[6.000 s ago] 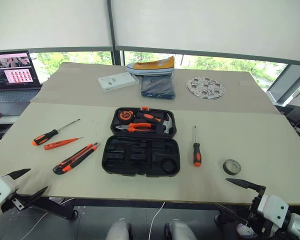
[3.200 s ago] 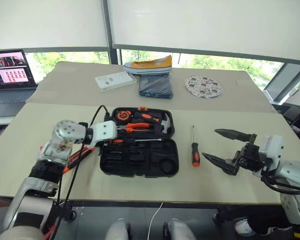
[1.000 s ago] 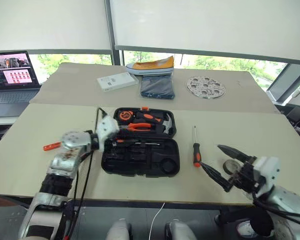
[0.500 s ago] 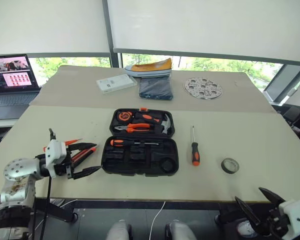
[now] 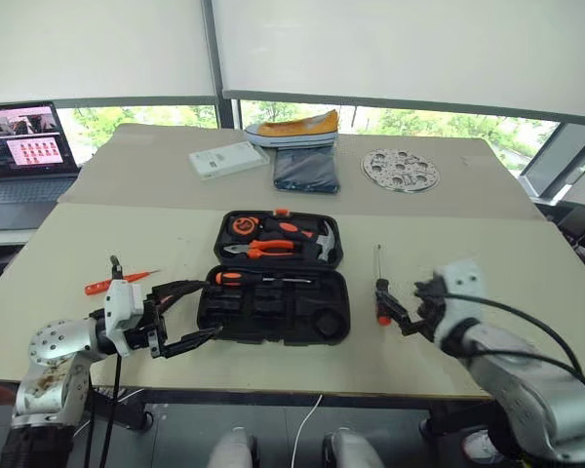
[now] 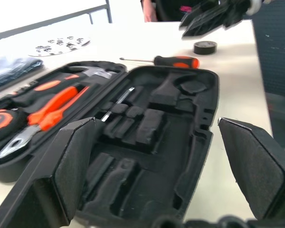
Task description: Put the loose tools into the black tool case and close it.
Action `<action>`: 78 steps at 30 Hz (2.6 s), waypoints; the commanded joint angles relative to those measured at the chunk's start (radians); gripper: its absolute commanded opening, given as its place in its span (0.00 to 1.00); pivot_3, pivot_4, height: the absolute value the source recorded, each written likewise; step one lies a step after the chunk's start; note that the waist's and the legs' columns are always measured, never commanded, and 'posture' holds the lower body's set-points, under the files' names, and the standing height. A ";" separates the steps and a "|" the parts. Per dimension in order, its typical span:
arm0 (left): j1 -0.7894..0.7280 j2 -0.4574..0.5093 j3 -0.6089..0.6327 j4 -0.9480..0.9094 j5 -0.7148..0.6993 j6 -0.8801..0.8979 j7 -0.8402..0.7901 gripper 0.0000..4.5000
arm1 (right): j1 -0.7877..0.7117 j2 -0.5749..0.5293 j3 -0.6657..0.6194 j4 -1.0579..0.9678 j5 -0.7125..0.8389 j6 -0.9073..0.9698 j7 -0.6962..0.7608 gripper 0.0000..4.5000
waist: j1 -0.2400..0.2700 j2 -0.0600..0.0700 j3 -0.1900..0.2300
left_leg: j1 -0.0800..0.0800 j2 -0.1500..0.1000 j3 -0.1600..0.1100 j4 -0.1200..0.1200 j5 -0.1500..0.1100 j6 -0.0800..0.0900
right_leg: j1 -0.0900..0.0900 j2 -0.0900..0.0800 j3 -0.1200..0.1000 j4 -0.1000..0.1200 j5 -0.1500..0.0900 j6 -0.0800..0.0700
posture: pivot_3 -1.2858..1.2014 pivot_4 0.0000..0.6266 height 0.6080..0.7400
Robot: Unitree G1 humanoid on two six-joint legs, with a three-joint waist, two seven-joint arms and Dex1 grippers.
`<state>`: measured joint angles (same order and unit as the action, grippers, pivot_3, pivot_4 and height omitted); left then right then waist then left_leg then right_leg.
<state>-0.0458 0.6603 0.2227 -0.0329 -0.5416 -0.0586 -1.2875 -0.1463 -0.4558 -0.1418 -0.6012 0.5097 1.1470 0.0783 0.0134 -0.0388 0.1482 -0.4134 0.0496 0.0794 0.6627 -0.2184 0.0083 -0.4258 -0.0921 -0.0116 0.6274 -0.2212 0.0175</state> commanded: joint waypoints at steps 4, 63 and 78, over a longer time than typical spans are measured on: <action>0.041 0.009 0.007 -0.087 -0.019 0.017 0.023 0.98 | -0.070 -0.008 0.038 0.029 -0.023 0.137 -0.007 1.00 | -0.005 0.000 0.000 | -0.002 0.000 0.000 0.000 -0.001 0.002 | 0.000 0.000 0.001 -0.003 0.001 0.002 | 0.52 0.24 1.00; 0.146 -0.032 0.148 -0.153 -0.047 0.038 0.175 1.00 | -0.628 -0.112 0.571 0.746 -0.550 -0.793 1.084 0.22 | -0.024 0.001 0.005 | 0.001 0.001 0.003 -0.002 -0.002 0.000 | -0.004 0.000 -0.001 0.001 0.000 -0.001 | 0.52 0.24 1.00; 0.127 -0.025 0.133 -0.129 -0.019 0.004 0.162 1.00 | -0.656 -0.098 0.559 0.759 -0.510 -0.794 1.137 0.45 | -0.025 0.001 0.005 | 0.003 0.001 0.004 -0.002 -0.001 0.000 | -0.002 0.001 -0.001 0.001 0.000 -0.001 | 0.52 0.24 1.00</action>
<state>0.0784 0.6235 0.3399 -0.1537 -0.5571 -0.0252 -1.1226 -0.7841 -0.5447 0.4381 0.1859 -0.0166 0.3560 1.1892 -0.0120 -0.0381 0.1529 -0.4106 0.0509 0.0829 0.6609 -0.2199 0.0085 -0.4275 -0.0914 -0.0126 0.6285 -0.2214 0.0161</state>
